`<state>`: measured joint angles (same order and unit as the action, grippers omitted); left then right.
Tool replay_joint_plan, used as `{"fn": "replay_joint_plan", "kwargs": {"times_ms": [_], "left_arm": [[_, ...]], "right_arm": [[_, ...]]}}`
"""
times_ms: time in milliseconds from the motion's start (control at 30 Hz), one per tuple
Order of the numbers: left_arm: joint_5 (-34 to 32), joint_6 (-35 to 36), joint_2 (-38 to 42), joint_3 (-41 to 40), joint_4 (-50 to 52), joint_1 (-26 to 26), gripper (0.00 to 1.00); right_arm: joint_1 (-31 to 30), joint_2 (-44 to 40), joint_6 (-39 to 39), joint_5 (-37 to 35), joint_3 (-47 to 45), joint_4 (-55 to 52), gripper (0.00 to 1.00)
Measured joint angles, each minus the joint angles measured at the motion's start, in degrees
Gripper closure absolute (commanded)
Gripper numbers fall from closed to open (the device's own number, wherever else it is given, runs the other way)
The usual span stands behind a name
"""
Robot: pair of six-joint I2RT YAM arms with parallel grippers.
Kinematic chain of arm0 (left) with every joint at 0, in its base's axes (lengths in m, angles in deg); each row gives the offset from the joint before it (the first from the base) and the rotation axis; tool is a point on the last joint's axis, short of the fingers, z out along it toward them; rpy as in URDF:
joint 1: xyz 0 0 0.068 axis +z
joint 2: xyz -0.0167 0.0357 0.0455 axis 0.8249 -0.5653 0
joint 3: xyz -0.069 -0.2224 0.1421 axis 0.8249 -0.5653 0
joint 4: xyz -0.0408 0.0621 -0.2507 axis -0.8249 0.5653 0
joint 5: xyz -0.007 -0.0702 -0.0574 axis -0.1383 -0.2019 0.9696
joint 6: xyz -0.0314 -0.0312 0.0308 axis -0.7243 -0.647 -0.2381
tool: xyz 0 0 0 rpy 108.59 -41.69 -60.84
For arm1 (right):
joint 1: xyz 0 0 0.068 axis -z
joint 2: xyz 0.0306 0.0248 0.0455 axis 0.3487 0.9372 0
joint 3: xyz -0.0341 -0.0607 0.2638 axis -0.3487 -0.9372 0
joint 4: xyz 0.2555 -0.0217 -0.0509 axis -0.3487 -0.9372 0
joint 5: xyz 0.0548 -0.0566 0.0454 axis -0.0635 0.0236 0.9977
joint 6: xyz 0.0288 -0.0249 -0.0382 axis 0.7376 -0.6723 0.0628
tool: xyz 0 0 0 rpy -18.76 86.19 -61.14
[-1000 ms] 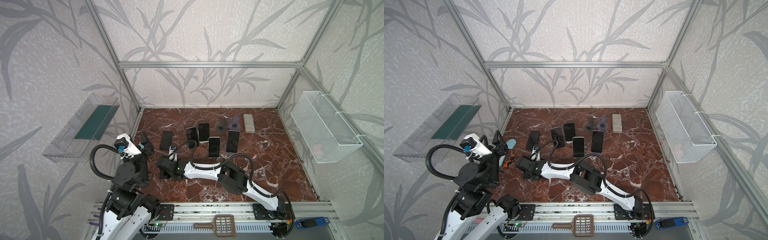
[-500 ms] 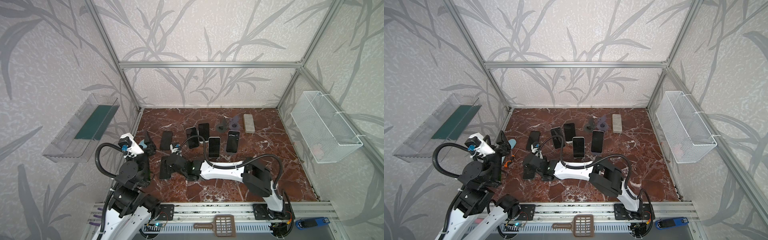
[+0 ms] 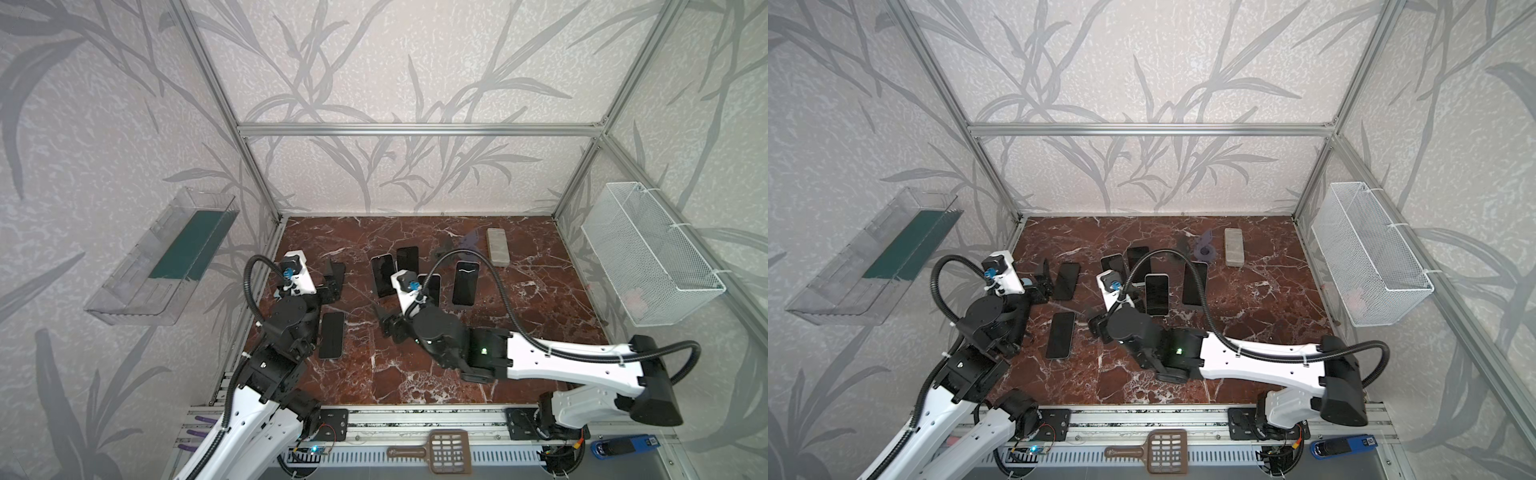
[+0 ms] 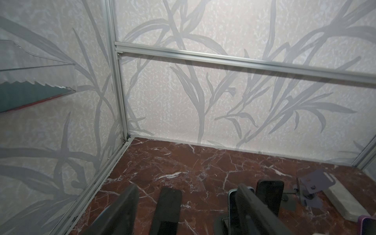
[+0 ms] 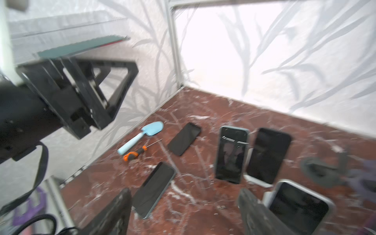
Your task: Remove the phone from the phone stand
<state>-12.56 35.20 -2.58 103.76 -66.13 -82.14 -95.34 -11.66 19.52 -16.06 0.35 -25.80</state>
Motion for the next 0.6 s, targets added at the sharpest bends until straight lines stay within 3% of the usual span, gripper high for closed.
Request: {"fn": "replay_joint_plan", "kwargs": {"times_ms": [100,267,400,600], "left_arm": [[4.2,-1.2,-3.0,0.3,0.4,0.0,0.01],[10.9,-3.5,-7.3,0.9,1.4,0.0,0.01],[16.3,-6.5,-13.1,5.2,3.8,0.0,0.01],[22.8,-12.6,-19.0,8.2,3.4,-1.2,0.01]], "right_arm": [[3.0,-8.4,-2.4,-2.3,-8.0,1.2,0.18],[6.7,-19.7,-4.5,-4.6,-17.7,0.5,0.13],[7.9,-29.3,-5.5,-5.3,-24.0,0.0,0.01],[13.9,-41.0,-5.9,-4.4,-31.6,0.2,0.01]]}}
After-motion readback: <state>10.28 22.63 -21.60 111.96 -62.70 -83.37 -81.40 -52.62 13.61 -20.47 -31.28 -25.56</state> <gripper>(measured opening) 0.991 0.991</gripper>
